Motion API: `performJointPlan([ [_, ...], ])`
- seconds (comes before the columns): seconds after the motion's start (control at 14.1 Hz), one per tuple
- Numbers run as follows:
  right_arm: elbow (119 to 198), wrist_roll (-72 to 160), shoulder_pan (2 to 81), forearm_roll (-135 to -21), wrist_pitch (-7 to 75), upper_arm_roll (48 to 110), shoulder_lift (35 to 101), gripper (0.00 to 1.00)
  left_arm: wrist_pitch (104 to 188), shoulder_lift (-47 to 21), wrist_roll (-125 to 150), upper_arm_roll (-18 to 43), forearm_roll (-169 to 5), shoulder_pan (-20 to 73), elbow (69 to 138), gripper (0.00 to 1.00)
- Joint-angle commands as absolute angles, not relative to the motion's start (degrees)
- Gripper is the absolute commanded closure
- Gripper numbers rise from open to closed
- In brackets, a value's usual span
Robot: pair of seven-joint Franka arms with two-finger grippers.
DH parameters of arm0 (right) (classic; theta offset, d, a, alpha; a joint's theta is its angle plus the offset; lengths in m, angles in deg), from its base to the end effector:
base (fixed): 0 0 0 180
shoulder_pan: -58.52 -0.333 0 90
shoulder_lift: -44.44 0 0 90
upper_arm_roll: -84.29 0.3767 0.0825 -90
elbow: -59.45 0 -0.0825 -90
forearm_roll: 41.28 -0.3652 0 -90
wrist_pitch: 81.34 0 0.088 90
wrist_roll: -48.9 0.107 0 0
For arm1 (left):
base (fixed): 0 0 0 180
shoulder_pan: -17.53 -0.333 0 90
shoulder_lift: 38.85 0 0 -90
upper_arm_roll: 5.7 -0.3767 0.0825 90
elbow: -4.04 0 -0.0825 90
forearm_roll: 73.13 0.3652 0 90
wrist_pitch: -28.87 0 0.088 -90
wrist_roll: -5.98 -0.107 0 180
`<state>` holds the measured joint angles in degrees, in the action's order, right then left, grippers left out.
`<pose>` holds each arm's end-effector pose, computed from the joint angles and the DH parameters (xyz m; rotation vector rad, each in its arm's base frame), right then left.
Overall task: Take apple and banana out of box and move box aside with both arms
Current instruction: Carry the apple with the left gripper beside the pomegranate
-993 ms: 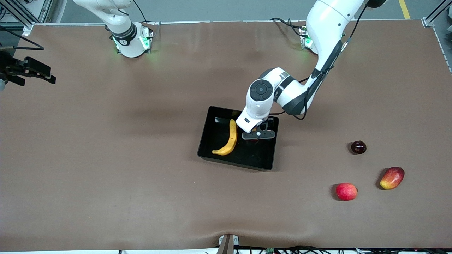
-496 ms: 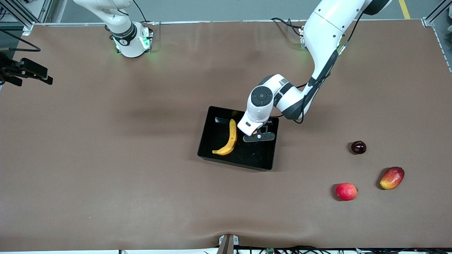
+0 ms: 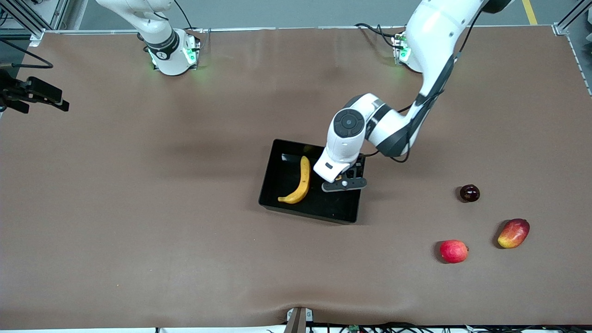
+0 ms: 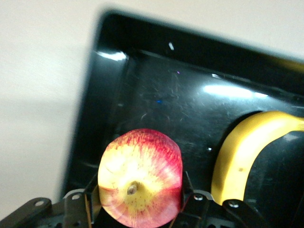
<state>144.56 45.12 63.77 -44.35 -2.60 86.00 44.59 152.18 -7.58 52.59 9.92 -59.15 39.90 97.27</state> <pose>0.5153 -0.0254 0.7058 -3.0766 -0.0179 0.1697 0.5767 -0.3963 0.3753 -3.0953 -0.0840 -0.0709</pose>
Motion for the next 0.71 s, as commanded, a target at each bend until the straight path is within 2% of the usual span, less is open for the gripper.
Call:
performJointPlan([
  [0.0,143.8,44.7,64.6,-44.0,-3.2,86.6,44.9,0.00,141.9,-11.9,45.1,10.5,-60.8,36.3,91.9,1.00],
  [0.35,143.8,44.7,64.5,-44.1,-3.2,86.6,45.2,0.00,134.7,-15.5,22.2,10.4,-63.2,23.4,91.8,1.00],
  [0.64,143.9,44.7,64.6,-44.0,-3.3,86.6,45.5,0.00,135.7,-14.0,2.9,10.2,-60.7,13.2,92.1,1.00],
])
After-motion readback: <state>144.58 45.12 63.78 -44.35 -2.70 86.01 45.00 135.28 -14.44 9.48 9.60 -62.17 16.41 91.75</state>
